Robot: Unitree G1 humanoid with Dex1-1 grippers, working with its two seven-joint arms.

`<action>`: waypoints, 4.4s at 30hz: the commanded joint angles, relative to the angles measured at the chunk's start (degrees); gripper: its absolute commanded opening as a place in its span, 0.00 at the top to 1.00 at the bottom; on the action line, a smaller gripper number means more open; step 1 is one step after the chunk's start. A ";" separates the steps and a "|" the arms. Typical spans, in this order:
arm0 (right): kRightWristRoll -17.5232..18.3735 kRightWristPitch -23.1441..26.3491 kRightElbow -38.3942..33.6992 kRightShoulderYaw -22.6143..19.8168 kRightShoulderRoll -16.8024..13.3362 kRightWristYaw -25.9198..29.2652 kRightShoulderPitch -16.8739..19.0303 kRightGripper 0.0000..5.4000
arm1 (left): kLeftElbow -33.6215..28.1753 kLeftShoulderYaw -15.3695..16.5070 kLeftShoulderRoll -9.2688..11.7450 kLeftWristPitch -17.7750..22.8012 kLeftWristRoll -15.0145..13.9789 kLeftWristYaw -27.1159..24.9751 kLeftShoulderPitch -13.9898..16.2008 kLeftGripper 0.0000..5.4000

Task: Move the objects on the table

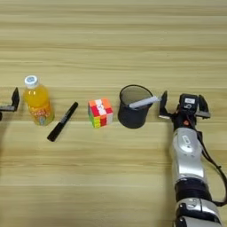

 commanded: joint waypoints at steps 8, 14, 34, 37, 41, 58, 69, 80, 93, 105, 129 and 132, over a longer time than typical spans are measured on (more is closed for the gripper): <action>5.83 6.01 -13.50 -2.89 -2.29 4.65 3.84 0.00 | -5.36 -1.90 -1.92 1.41 1.03 2.21 2.03 0.00; 11.42 11.26 -26.46 -1.70 0.51 8.11 8.92 0.00 | -6.73 -2.27 -1.94 2.04 1.16 2.99 2.65 0.00; 18.59 21.17 -50.83 4.33 6.17 11.60 17.15 0.00 | -5.36 -2.20 -1.18 1.62 1.11 3.26 1.91 0.00; 16.97 20.86 -48.55 7.26 6.86 12.77 17.97 0.00 | -5.19 -2.19 -1.13 1.52 1.11 3.25 1.85 0.00; 15.88 20.27 -45.81 8.99 7.86 13.25 18.04 0.00 | -5.07 -2.18 -1.06 1.41 1.06 3.15 1.83 0.00; 15.20 19.24 -41.12 9.38 8.39 15.53 17.41 0.00 | -4.77 -2.20 -1.04 1.33 1.11 3.22 1.67 0.00; 15.32 18.82 -39.56 9.37 8.83 16.28 17.12 0.04 | -4.27 -2.19 -0.96 1.18 1.15 3.19 1.44 0.00; 15.14 18.24 -39.16 9.10 8.95 16.40 17.06 0.28 | -3.97 -2.21 -0.91 1.02 1.19 3.19 1.34 0.00; 15.35 17.67 -38.80 8.88 8.96 16.73 16.90 0.55 | -3.38 -2.23 -0.86 0.84 1.38 3.28 1.06 0.00; 15.90 17.05 -39.66 8.83 8.93 17.54 17.08 0.79 | -3.07 -2.27 -0.85 0.63 1.54 3.36 0.95 0.00; 18.78 21.72 -52.05 9.73 9.05 17.44 19.03 0.87 | -2.38 -2.40 -0.78 0.40 2.24 4.04 0.63 0.00; 19.08 22.69 -53.71 9.03 8.46 16.98 19.20 0.87 | -2.06 -2.36 -0.78 0.27 2.23 4.03 0.48 0.00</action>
